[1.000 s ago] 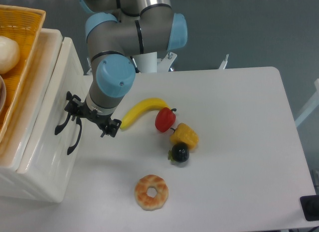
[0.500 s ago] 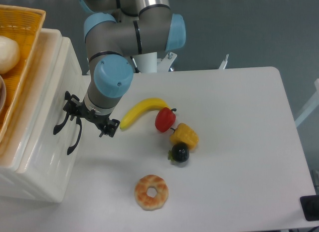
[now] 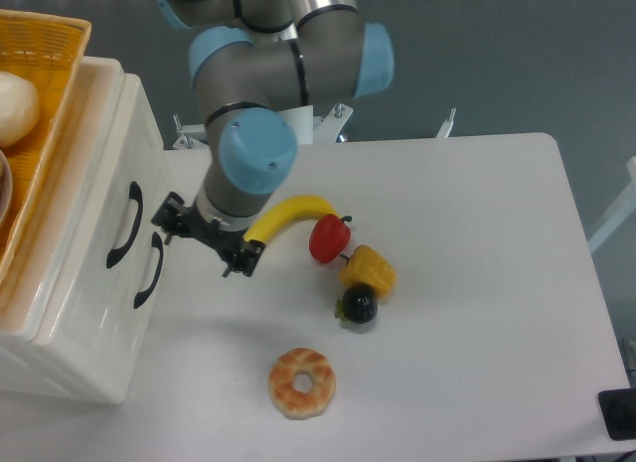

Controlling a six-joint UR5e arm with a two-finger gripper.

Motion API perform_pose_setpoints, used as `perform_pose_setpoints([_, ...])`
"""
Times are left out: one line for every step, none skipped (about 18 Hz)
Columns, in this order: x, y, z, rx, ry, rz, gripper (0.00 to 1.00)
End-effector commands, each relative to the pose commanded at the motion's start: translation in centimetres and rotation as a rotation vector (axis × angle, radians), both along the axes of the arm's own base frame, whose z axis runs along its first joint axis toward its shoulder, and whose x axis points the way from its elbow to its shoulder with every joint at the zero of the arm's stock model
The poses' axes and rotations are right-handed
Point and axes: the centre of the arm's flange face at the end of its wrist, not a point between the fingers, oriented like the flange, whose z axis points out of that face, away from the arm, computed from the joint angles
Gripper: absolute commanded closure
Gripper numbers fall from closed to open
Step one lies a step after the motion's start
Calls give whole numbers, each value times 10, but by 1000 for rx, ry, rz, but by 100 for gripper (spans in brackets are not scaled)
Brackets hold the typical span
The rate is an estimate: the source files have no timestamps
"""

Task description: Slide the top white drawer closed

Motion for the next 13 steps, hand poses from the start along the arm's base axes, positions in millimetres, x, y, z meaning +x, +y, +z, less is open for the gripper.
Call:
perform_pose_setpoints([-4,-3,3,-10,30,-31,0])
perform_pose_setpoints([-11,-5,7,-11,49,-47,0])
perform_pose_setpoints([-14,-9,15,-5,64,-51,0])
perform_pose_setpoints([-17,-16,28,8,90,-56,0])
perform_pose_setpoints([-20,-22,37,13,117,-80,0])
perform_pose_setpoints([-25,-27,44,11,154,-127,0])
perform_pose_setpoints([-28,-34,54,4,200,-192,0])
perform_pose_setpoints([-30,-39,60,-12,241,-264,0])
perform_pose_setpoints([-30,-43,64,-23,274,-332,0])
perform_pose_setpoints([-30,-47,69,-31,299,-387,0])
perform_pose_setpoints([-31,-52,75,-39,321,-427,0])
perform_pose_setpoints([-38,-59,80,-45,340,-445,0])
perform_pose_setpoints([-49,-71,87,-52,360,-459,0])
